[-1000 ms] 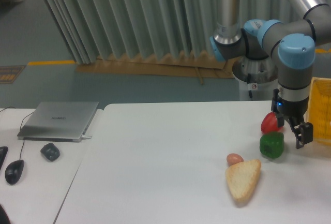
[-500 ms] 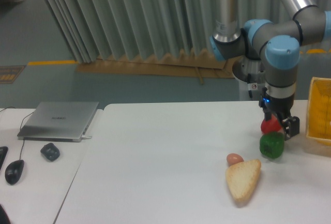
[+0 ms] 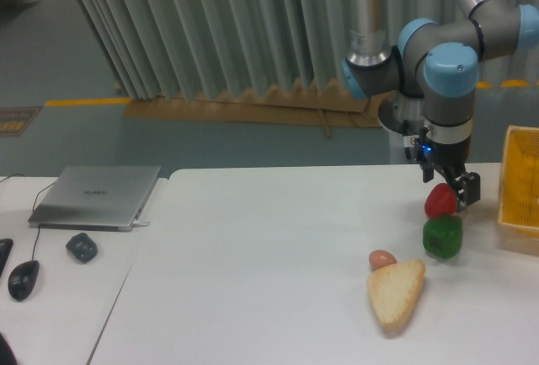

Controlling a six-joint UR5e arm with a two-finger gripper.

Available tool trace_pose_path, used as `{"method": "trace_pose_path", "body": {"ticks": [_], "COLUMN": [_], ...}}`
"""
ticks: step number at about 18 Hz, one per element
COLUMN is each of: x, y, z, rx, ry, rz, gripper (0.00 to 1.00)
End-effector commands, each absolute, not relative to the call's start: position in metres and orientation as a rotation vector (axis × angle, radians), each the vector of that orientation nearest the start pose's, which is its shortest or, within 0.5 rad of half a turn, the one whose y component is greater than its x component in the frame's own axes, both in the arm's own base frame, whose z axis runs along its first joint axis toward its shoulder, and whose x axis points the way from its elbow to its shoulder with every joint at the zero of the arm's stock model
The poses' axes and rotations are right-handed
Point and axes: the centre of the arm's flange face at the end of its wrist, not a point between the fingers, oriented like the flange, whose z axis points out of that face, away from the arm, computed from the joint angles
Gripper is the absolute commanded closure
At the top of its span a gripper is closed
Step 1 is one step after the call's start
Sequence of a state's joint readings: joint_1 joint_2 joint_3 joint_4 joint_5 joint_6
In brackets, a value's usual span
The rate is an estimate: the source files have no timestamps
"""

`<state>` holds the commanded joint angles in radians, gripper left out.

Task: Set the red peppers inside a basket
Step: 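Move the gripper up and back over the red pepper, then lower the open gripper onto the red pepper and close it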

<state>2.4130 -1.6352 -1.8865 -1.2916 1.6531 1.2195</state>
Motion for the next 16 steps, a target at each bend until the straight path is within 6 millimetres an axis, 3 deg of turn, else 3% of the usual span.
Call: {"method": "trace_pose_path", "body": {"ticks": [3,7,9,12,16], "x": [-0.258,-0.251,-0.256,-0.261,-0.28], "y": [0.429,0.422,0.414,0.405,0.397], "z": [0.325,0.323,0.329,0.32,0.323], "rx": [-3.272,-3.317,-3.338,-3.37,-3.377], "ry": [0.716,0.657,0.54,0.344,0.11], "rz": [-0.015,-0.064,-0.059,-0.083,-0.062], "gripper": [0.0,0.0,0.0,0.0,0.0]}}
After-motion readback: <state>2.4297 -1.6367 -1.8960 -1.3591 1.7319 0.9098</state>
